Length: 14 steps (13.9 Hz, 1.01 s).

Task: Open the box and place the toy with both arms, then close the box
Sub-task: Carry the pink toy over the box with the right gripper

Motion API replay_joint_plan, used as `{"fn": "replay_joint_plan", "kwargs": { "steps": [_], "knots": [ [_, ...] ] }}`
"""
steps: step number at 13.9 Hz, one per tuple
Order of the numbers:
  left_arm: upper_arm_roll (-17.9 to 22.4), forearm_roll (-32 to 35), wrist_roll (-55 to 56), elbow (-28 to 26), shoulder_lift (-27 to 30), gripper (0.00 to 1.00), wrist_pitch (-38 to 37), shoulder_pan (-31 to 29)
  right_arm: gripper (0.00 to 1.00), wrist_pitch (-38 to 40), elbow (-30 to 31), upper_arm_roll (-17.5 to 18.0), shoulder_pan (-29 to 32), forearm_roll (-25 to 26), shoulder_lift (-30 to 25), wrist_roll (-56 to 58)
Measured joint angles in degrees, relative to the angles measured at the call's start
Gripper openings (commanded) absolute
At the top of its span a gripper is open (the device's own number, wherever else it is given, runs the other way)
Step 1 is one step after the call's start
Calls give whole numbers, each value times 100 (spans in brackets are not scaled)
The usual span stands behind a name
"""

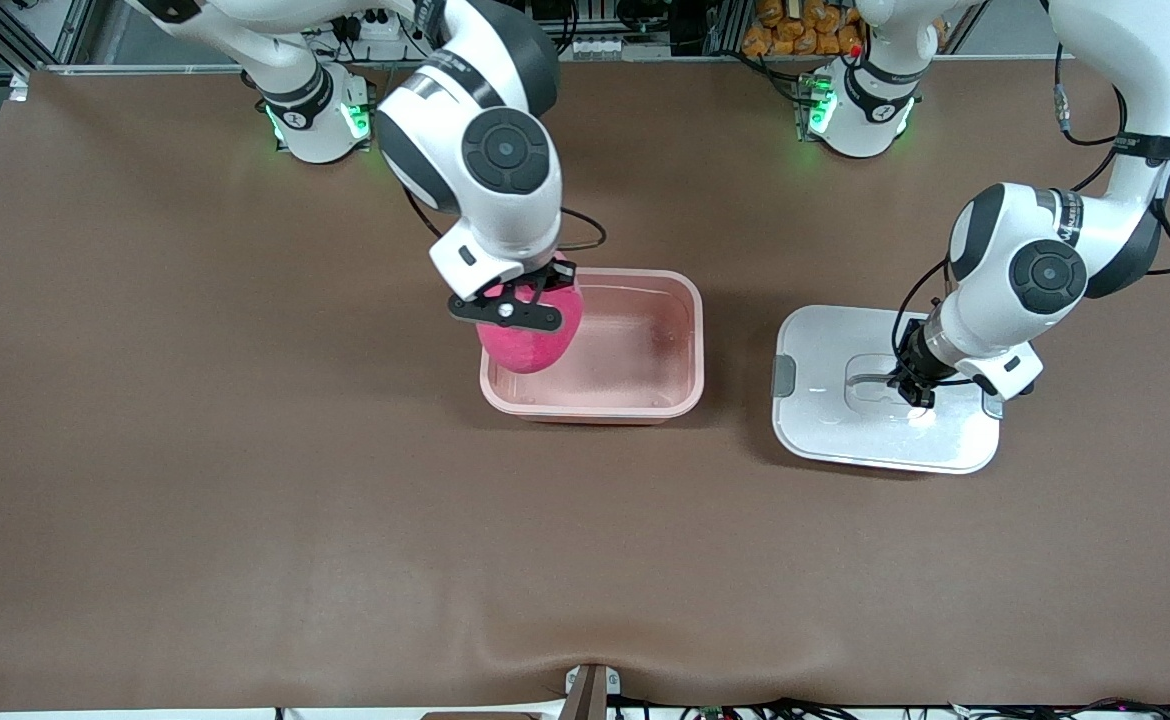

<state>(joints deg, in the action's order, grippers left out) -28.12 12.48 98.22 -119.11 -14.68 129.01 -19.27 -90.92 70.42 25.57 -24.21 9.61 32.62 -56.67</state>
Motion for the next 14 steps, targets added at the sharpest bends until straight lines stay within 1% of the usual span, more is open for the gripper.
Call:
{"fn": "replay_joint_plan", "kwargs": {
  "steps": [2,6,8,14],
  "knots": [
    [0,0,-21,0,8,0,0,-1,0,56,-180,-69,-141,88,165,-89],
    [0,0,-36,0,52,0,0,-3,0,63,-324,-521,-584,145,319,-215],
    [0,0,-45,0,60,0,0,-3,0,64,-402,-659,-707,157,391,-241],
    [0,0,-50,-5,60,0,-2,-5,0,-78,-477,-715,-802,356,587,-317]
  ]
}}
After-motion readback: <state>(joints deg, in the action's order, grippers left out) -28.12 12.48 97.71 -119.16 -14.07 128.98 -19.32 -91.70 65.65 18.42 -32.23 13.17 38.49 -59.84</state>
